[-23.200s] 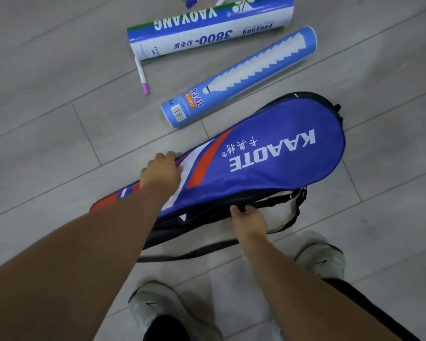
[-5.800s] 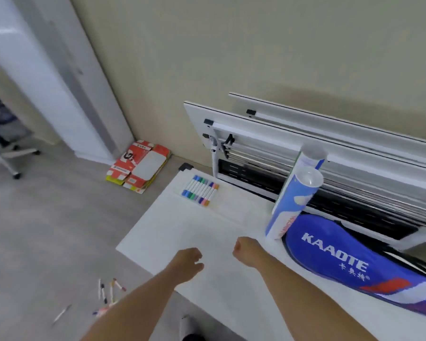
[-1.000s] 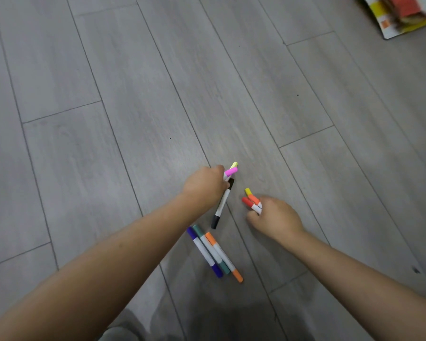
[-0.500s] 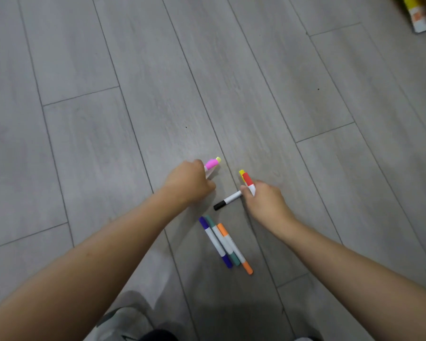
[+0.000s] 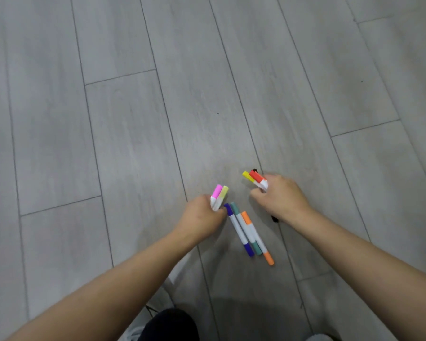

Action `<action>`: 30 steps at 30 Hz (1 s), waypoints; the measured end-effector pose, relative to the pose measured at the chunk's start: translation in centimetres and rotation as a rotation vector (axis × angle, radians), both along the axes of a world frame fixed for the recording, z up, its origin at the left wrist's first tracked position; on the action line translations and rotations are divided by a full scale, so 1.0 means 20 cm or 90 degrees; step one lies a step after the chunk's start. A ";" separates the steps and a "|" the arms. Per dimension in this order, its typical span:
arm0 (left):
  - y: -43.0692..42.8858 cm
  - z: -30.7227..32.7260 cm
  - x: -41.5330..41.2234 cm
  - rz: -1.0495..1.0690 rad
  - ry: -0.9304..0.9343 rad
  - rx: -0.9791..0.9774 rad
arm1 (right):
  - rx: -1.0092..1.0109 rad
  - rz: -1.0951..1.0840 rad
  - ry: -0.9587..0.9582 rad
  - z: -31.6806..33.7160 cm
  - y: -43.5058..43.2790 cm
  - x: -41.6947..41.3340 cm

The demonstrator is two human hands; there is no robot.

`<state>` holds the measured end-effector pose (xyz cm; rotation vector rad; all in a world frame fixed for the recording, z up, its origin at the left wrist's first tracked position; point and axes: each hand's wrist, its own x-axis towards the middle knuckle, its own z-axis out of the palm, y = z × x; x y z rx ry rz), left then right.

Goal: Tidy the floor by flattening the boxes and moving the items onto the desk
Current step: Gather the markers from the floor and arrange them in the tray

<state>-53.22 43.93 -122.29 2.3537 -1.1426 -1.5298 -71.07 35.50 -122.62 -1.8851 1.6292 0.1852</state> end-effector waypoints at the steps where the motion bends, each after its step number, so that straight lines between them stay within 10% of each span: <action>1: 0.02 -0.01 -0.03 -0.003 -0.010 0.008 | 0.008 0.017 0.001 0.01 0.02 -0.02; 30: -0.06 -0.05 -0.13 -0.362 -0.210 -0.126 | -0.025 0.043 0.099 0.02 0.26 -0.29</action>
